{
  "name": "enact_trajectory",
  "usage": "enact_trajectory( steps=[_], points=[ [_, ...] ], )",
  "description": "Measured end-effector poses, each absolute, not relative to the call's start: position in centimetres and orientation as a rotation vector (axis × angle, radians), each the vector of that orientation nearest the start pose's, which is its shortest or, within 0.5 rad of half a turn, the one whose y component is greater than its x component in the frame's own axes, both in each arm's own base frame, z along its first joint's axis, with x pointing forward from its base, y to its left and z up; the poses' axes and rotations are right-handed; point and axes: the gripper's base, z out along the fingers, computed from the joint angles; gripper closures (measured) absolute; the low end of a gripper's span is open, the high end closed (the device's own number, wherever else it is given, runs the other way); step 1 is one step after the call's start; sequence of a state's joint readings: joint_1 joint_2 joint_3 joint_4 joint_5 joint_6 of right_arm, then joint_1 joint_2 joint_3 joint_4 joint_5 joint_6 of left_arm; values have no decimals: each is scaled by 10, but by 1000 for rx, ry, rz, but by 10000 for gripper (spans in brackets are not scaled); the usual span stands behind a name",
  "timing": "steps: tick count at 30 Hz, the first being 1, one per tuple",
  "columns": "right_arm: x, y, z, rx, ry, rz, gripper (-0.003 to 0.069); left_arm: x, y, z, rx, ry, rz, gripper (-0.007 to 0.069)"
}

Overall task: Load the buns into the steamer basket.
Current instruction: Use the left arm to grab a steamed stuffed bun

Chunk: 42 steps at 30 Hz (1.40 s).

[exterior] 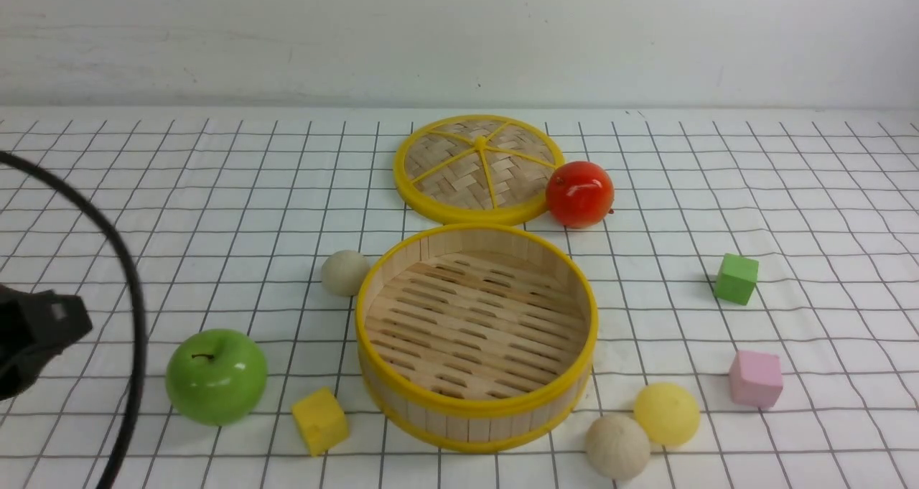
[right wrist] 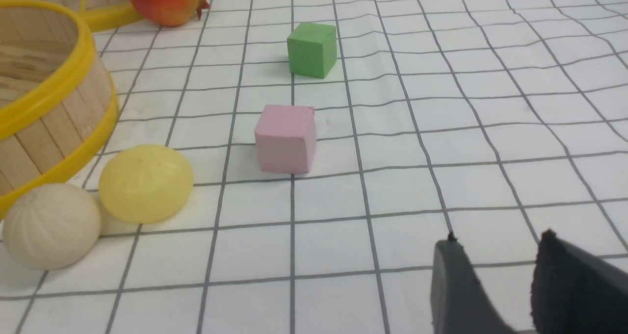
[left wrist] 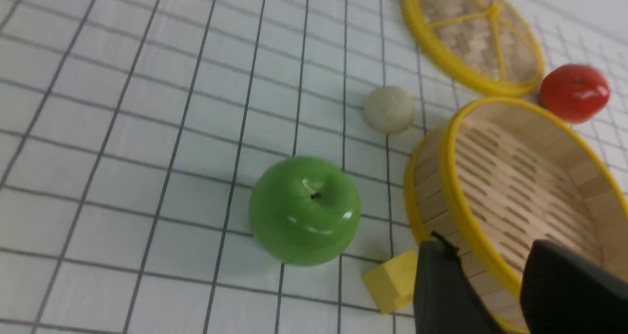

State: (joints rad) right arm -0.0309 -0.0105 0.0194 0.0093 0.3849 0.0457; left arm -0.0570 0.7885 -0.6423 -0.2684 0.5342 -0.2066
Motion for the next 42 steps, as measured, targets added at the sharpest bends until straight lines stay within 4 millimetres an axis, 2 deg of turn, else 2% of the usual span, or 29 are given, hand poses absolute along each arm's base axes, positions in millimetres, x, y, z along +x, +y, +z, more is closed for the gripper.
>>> enact_trajectory(
  steps=[1, 2, 3, 4, 5, 8, 10, 14, 15, 16, 18, 20, 21, 24, 25, 26, 31, 42],
  points=[
    [52, -1, 173, 78, 1876, 19, 420, 155, -21, 309, -334, 2146, -433, 386],
    [52, -1, 173, 78, 1876, 19, 420, 174, -23, 300, -360, 2230, -440, 386],
    [52, -1, 173, 78, 1876, 19, 420, 173, -23, 300, -360, 2232, -440, 386],
    [52, -1, 173, 78, 1876, 19, 420, 189, -26, 294, -366, 2312, -452, 386],
    [52, -1, 173, 78, 1876, 19, 420, 193, -27, 292, -365, 2332, -455, 386],
    [52, -1, 173, 78, 1876, 19, 420, 232, -36, 289, -300, 2471, -495, 386],
    [52, -1, 173, 78, 1876, 19, 420, 252, -39, 291, -257, 2520, -509, 386],
    [52, -1, 173, 78, 1876, 19, 420, 306, -57, 293, -141, 2587, -494, 386],
    [52, -1, 173, 78, 1876, 19, 420, 308, -57, 290, -143, 2598, -489, 386],
    [52, -1, 173, 78, 1876, 19, 420, 333, -71, 288, -89, 2613, -448, 386],
    [52, -1, 173, 78, 1876, 19, 420, 357, -85, 277, -71, 2646, -397, 386],
    [52, -1, 173, 78, 1876, 19, 420, 370, -94, 275, -63, 2648, -361, 386],
    [52, -1, 173, 77, 1876, 19, 420, 389, -106, 262, -72, 2672, -305, 386],
    [52, -1, 173, 77, 1876, 19, 420, 416, -122, 249, -83, 2679, -231, 386],
    [52, -1, 173, 77, 1876, 19, 420, 419, -124, 245, -93, 2688, -226, 386],
    [52, -1, 173, 77, 1876, 19, 420, 432, -131, 236, -104, 2692, -209, 386],
    [52, -1, 173, 77, 1876, 19, 420, 457, -143, 213, -124, 2708, -194, 386],
    [52, -1, 173, 77, 1876, 19, 420, 465, -144, 191, -125, 2740, -158, 396]
  ],
)
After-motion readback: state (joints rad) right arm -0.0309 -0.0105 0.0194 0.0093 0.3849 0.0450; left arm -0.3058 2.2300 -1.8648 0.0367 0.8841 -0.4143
